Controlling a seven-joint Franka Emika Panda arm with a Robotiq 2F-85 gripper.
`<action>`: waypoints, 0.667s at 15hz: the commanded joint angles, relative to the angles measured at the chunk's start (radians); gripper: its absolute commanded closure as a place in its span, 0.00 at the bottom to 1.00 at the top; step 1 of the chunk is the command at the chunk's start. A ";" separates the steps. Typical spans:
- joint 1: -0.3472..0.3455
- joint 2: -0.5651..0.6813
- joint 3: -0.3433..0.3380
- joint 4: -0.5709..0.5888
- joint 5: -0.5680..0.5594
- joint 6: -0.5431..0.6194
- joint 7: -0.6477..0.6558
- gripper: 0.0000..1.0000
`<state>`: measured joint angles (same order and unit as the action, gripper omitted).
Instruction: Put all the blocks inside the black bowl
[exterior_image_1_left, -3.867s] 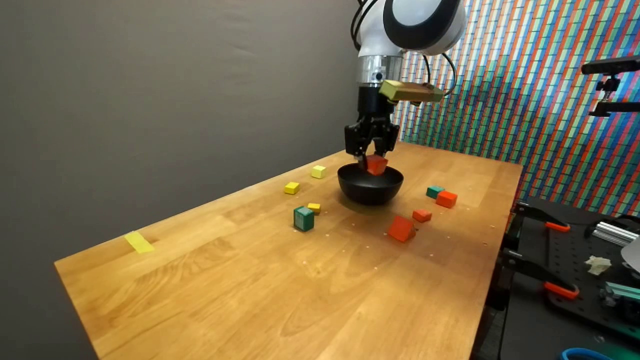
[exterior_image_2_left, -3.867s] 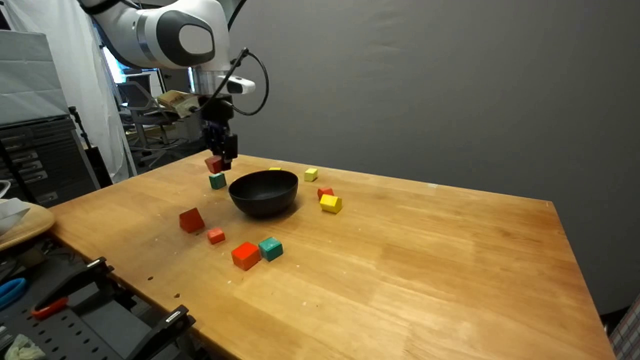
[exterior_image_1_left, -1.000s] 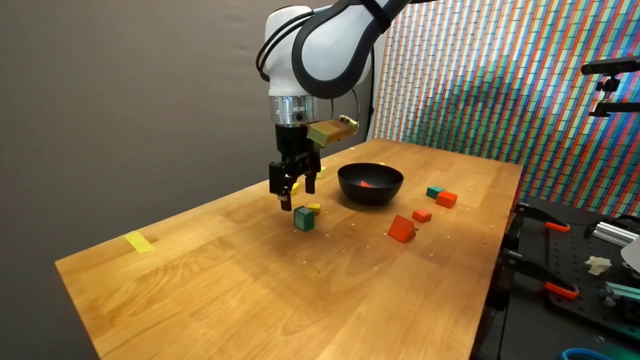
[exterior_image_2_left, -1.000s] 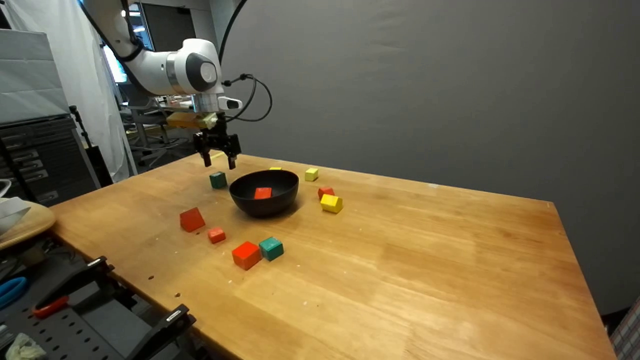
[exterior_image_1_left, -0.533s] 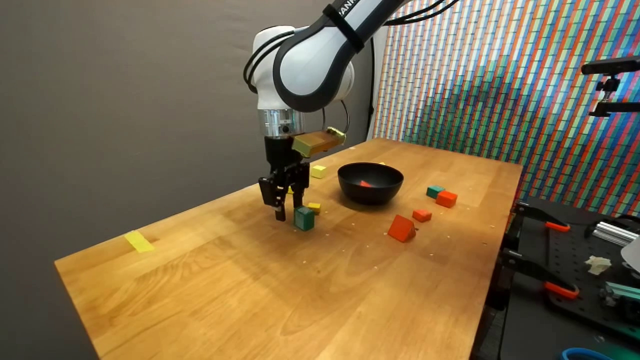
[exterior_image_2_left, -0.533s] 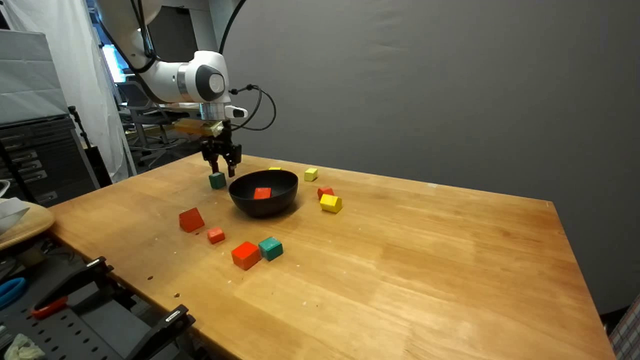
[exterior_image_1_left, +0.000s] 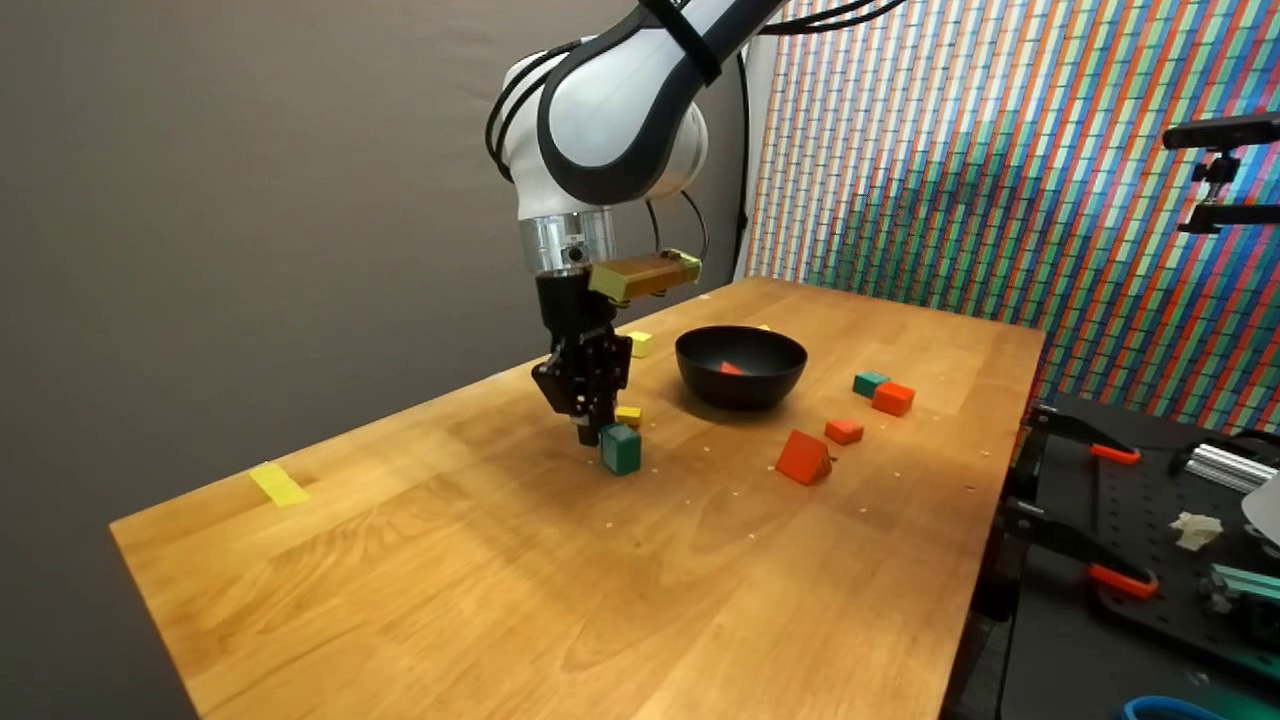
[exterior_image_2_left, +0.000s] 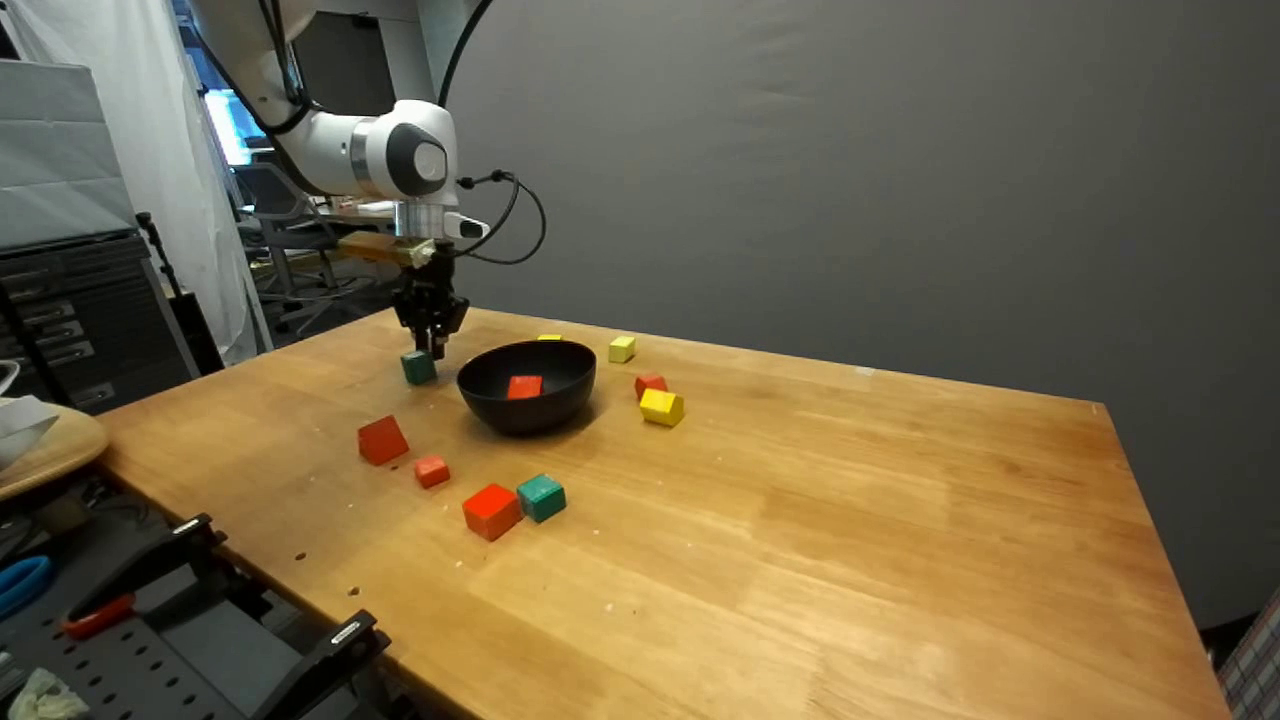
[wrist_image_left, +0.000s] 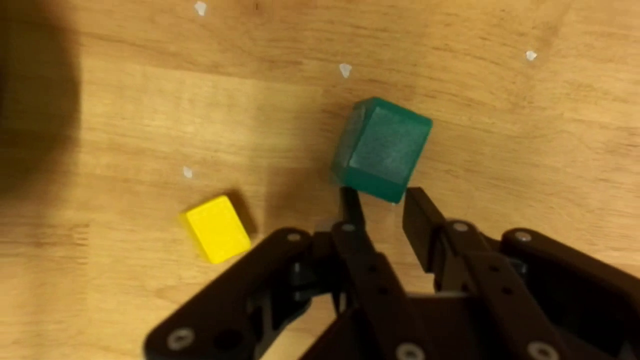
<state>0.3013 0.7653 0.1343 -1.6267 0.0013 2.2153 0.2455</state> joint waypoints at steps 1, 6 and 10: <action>-0.016 -0.045 0.008 -0.027 0.044 -0.070 -0.002 0.38; -0.027 -0.034 0.012 -0.019 0.089 -0.127 -0.005 0.00; -0.029 -0.015 0.006 -0.002 0.097 -0.161 -0.004 0.25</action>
<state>0.2852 0.7548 0.1343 -1.6321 0.0731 2.0936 0.2460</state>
